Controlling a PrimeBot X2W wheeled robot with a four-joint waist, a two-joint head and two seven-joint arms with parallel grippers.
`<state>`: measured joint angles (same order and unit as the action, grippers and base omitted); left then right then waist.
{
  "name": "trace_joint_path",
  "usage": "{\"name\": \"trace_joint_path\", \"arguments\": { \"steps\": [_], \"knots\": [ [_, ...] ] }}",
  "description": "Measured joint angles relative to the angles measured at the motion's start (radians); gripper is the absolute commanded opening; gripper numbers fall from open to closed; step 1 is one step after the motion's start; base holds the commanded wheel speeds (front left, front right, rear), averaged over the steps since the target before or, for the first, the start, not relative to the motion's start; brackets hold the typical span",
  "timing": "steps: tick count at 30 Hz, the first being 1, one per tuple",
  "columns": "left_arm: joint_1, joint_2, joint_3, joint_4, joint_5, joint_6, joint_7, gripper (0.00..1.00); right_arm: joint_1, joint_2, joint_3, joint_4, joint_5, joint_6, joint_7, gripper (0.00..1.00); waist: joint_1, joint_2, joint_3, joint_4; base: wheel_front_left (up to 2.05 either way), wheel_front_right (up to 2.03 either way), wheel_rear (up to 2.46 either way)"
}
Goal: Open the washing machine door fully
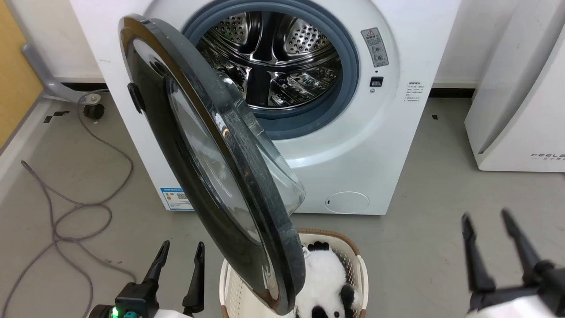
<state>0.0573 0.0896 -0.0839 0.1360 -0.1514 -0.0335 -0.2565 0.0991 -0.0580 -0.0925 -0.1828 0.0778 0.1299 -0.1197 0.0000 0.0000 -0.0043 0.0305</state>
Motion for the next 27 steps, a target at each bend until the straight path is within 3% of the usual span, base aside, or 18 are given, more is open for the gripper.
{"name": "trace_joint_path", "arguments": {
  "steps": [15, 16, 17, 27],
  "knots": [
    [0.000, 0.009, 0.001, 0.006, -0.002, 0.004, 0.000, 1.00, 0.103, 0.003, 0.031, 0.065, 0.026, 0.000, 0.033, 1.00, 0.0000, 0.0000, 0.001, -0.013, 0.00, 0.00, 0.00],
    [0.000, 0.010, 0.001, 0.008, -0.003, 0.004, 0.000, 0.37, 0.102, 0.003, 0.031, 0.065, 0.024, 0.000, 0.030, 1.00, 0.0000, 0.0000, 0.002, -0.013, 0.00, 0.00, 0.00],
    [0.000, 0.011, 0.001, 0.012, -0.004, 0.004, 0.000, 0.00, 0.101, 0.003, 0.032, 0.065, 0.024, 0.000, 0.030, 1.00, 0.0000, 0.0000, 0.002, -0.013, 0.00, 0.00, 0.00],
    [0.000, 0.016, 0.002, 0.011, -0.022, 0.004, 0.000, 0.00, 0.100, 0.003, 0.038, 0.074, 0.025, 0.000, 0.021, 1.00, 0.0000, 0.0000, 0.004, -0.014, 0.00, 0.00, 0.00]
  ]
}}
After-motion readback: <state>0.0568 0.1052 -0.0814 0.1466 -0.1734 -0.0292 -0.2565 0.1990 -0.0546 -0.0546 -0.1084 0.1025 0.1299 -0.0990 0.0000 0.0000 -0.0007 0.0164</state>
